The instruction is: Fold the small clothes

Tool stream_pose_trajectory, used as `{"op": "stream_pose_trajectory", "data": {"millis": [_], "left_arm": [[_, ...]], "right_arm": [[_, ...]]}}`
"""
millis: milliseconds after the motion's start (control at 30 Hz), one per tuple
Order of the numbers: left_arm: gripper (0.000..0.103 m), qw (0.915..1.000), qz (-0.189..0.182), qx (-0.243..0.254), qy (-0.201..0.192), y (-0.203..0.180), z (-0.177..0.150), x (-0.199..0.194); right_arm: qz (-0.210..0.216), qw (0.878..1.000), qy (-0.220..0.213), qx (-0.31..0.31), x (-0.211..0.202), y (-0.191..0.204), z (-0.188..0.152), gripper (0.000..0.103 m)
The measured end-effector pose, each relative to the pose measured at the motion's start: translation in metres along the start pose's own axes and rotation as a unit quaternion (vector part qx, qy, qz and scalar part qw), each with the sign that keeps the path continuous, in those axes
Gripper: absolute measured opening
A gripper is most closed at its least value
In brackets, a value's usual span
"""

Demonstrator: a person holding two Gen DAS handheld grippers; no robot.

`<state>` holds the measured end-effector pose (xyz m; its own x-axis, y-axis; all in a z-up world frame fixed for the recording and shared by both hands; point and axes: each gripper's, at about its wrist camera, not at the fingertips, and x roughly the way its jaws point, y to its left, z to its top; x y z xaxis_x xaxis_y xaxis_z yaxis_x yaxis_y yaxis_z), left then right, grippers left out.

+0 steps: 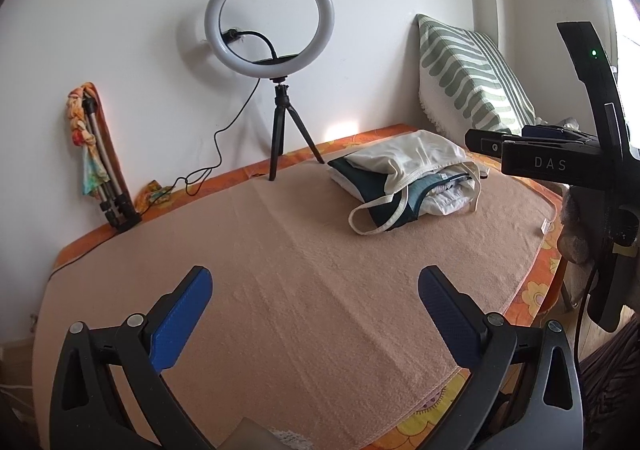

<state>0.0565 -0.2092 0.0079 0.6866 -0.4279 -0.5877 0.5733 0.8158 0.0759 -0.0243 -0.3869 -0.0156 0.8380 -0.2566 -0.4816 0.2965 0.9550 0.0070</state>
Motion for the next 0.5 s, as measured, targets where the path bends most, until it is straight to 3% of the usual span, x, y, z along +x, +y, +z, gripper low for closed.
{"op": "stream_pose_trajectory", "data": {"millis": [500], "left_arm": [[0.103, 0.9999, 0.008, -0.003, -0.005, 0.005, -0.0012, -0.0046]], "right_arm": [[-0.007, 1.0, -0.006, 0.006, -0.0028, -0.002, 0.0, 0.103]]}}
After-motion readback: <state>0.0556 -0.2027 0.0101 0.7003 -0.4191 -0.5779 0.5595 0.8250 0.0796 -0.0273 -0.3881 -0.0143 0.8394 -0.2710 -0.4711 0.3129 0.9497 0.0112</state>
